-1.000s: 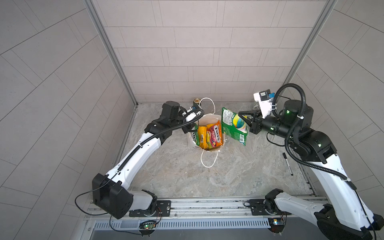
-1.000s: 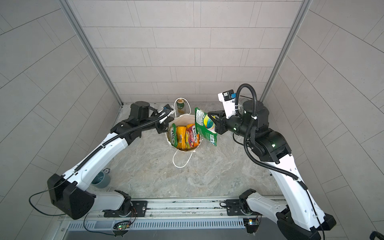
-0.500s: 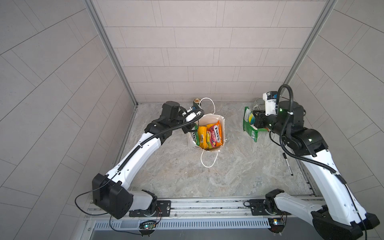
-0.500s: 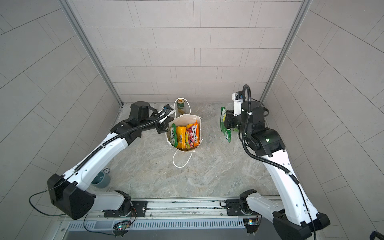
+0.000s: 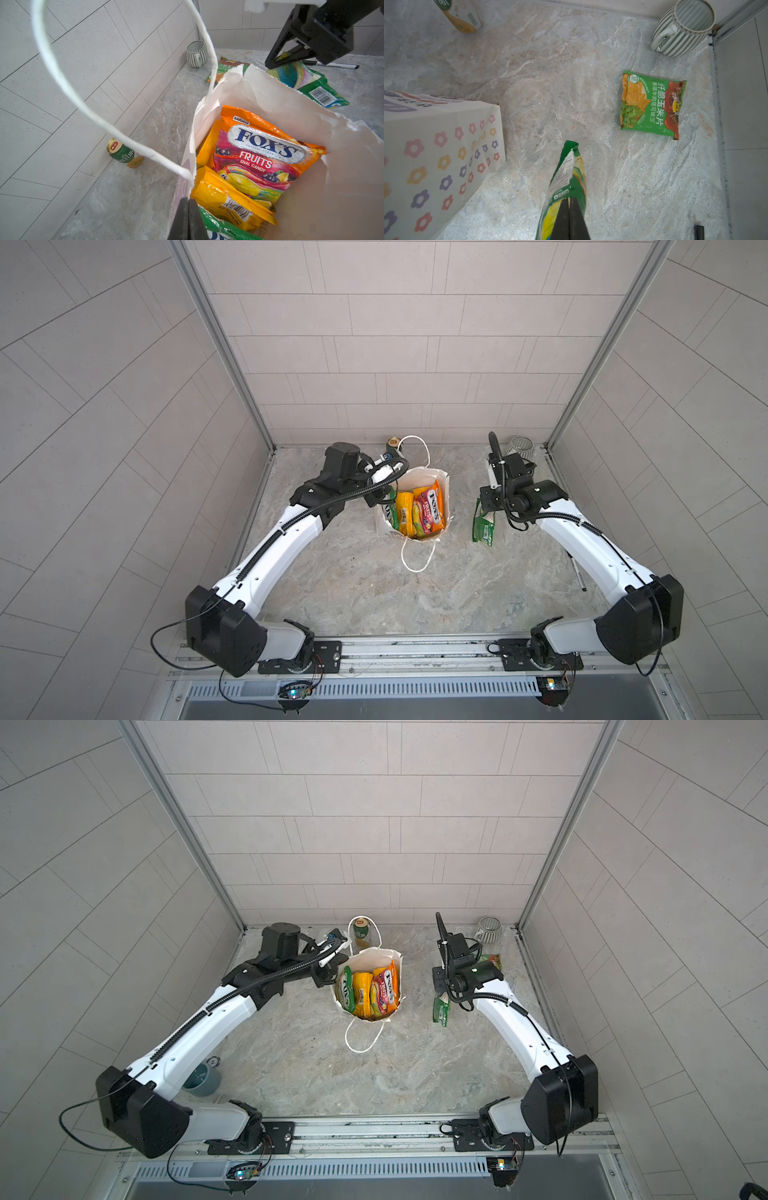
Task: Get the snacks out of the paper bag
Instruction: 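Carry the Fox's packet toward the floor near the bag and lower it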
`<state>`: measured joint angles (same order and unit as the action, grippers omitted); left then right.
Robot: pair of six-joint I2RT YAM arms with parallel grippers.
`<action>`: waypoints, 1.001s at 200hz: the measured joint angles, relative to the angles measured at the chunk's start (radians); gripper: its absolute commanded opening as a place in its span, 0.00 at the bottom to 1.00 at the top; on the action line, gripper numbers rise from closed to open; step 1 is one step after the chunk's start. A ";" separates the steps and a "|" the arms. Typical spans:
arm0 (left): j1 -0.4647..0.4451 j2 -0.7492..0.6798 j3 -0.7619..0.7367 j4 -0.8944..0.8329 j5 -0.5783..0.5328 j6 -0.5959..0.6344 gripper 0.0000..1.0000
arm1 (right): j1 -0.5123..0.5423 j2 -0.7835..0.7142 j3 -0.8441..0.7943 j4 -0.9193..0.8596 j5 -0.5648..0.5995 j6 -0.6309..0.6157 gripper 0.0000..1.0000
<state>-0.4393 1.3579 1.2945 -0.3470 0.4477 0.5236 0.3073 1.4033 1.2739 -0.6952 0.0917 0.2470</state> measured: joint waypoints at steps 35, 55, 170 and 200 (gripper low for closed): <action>0.000 0.004 0.000 0.003 0.000 0.000 0.00 | -0.001 0.106 0.045 0.034 0.029 0.000 0.00; 0.000 0.007 0.000 0.003 -0.001 0.000 0.00 | -0.001 0.164 0.076 0.041 0.048 0.000 0.00; 0.000 0.007 0.000 0.005 -0.014 0.001 0.00 | -0.001 0.546 0.480 -0.031 0.103 -0.011 0.23; 0.000 0.007 0.000 0.005 -0.023 0.001 0.00 | -0.001 0.614 0.597 -0.098 0.084 0.001 0.35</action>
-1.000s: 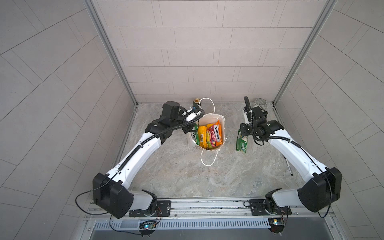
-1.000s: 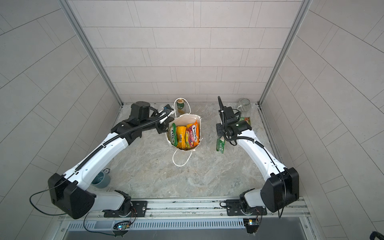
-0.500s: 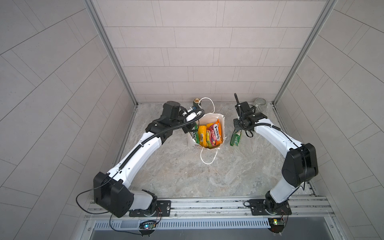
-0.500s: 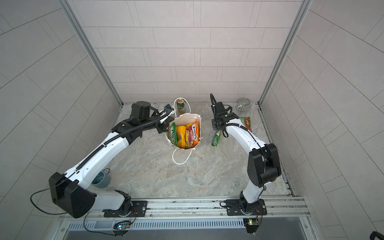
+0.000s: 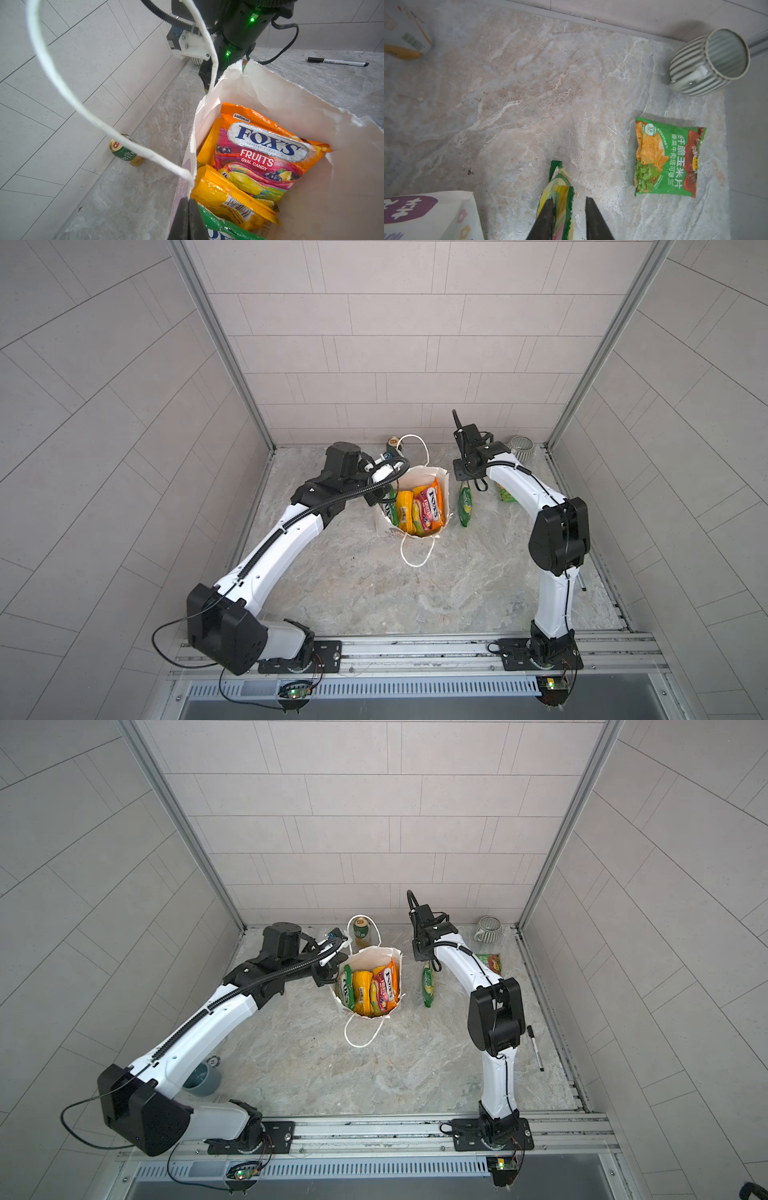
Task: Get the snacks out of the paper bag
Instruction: 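Carry the Fox's packet toward the floor near the bag and lower it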
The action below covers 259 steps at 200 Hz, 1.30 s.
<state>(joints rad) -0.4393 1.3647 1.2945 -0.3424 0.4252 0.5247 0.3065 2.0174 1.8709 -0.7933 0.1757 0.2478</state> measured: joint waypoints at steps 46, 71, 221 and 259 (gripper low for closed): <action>0.000 0.000 0.000 0.000 -0.002 0.001 0.00 | 0.000 -0.006 0.053 -0.041 -0.042 0.023 0.42; 0.000 0.000 0.000 0.000 -0.003 0.001 0.00 | 0.000 -0.063 -0.004 -0.034 -0.068 0.039 0.43; 0.000 0.000 0.000 0.001 -0.003 0.000 0.00 | 0.067 -0.154 -0.500 0.212 -0.162 0.130 0.73; 0.000 0.000 0.000 0.001 -0.004 0.000 0.00 | 0.072 -0.085 -0.463 0.207 -0.104 0.132 0.71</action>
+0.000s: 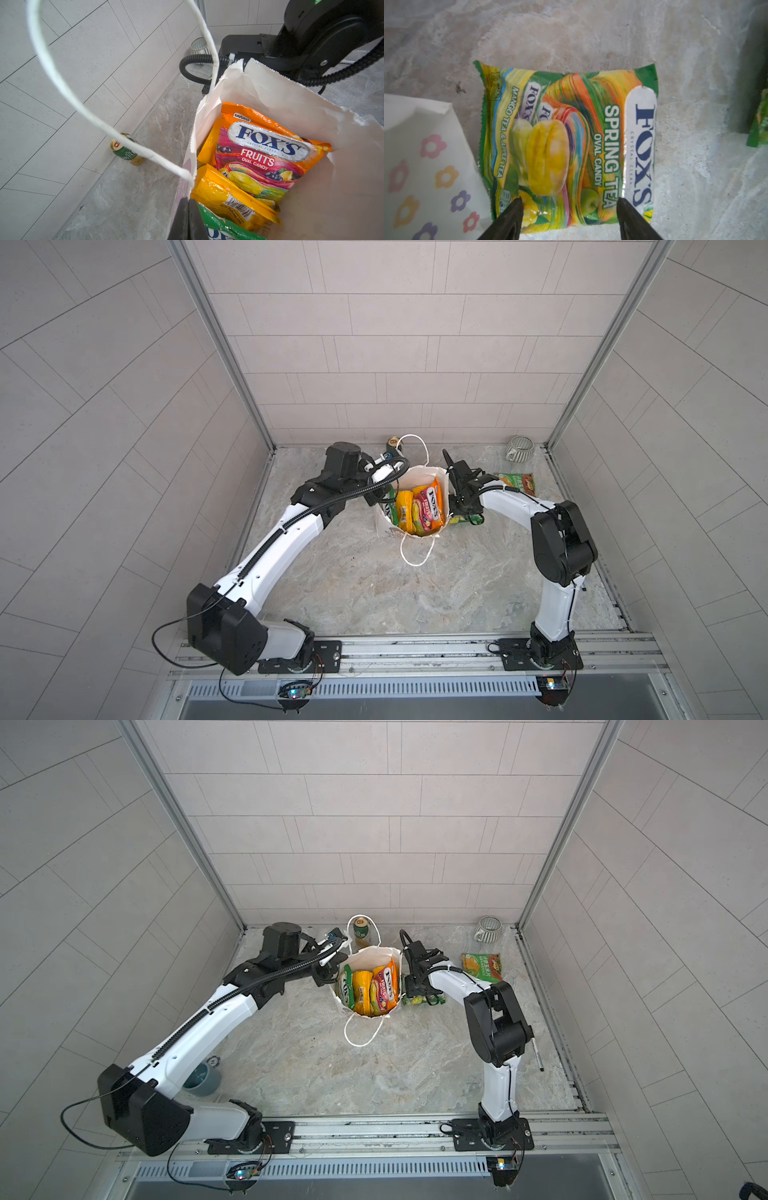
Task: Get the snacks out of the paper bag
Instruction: 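Carry the Fox's packet toward the floor near the bag and lower it, then set the Fox's packet down beside the green chip packet with the right gripper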
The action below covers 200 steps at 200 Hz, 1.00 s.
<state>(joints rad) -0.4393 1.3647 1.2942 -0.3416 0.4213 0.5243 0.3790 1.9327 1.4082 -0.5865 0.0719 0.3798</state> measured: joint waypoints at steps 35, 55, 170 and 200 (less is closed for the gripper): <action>0.000 0.000 0.000 0.000 -0.002 0.000 0.00 | 0.001 0.031 0.011 -0.001 0.037 0.022 0.68; 0.000 0.000 0.000 0.000 -0.003 0.000 0.00 | -0.001 0.043 0.021 0.000 0.053 0.032 0.67; 0.000 0.000 -0.003 0.005 -0.004 0.000 0.00 | -0.121 0.130 0.148 -0.005 0.074 -0.021 0.66; 0.000 -0.001 -0.003 0.008 -0.005 0.000 0.00 | -0.149 0.160 0.196 -0.015 0.071 -0.036 0.65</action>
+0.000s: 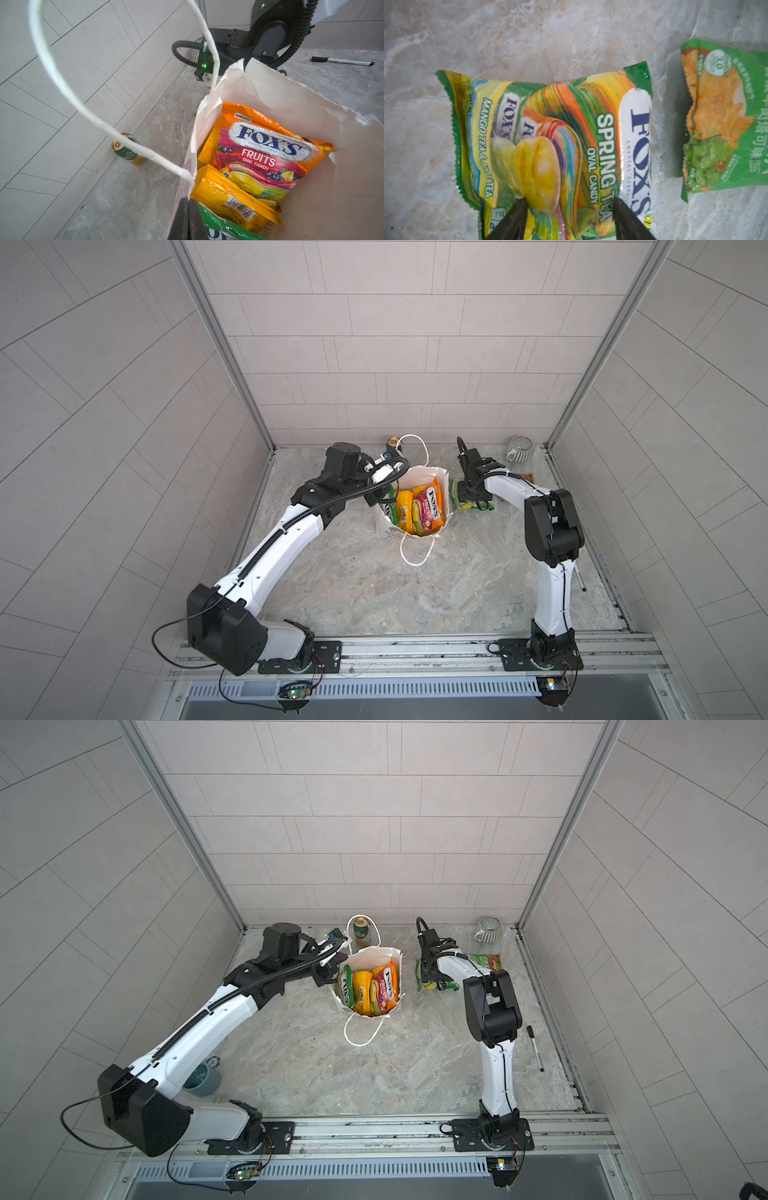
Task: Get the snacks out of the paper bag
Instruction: 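Set the Fox's packet down beside the green chip packet with the right gripper, then open the right gripper and lift it away from the placed packets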
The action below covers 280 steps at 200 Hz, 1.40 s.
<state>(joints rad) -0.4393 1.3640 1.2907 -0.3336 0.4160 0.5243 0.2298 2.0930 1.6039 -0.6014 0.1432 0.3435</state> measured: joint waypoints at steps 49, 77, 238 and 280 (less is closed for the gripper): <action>0.000 0.000 0.000 0.000 -0.002 0.000 0.00 | -0.031 0.050 0.085 -0.025 -0.007 -0.019 0.65; 0.000 0.000 0.000 0.000 -0.003 0.000 0.00 | -0.044 0.057 0.104 -0.038 -0.008 -0.026 0.65; 0.000 0.002 0.000 0.001 -0.018 0.000 0.00 | -0.092 0.127 0.207 -0.084 -0.001 0.013 0.65; 0.000 0.002 0.000 0.001 -0.019 0.001 0.00 | -0.101 0.127 0.207 -0.095 0.018 0.016 0.65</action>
<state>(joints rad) -0.4397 1.3655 1.2907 -0.3328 0.3969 0.5251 0.1291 2.2196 1.8107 -0.6964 0.1608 0.3599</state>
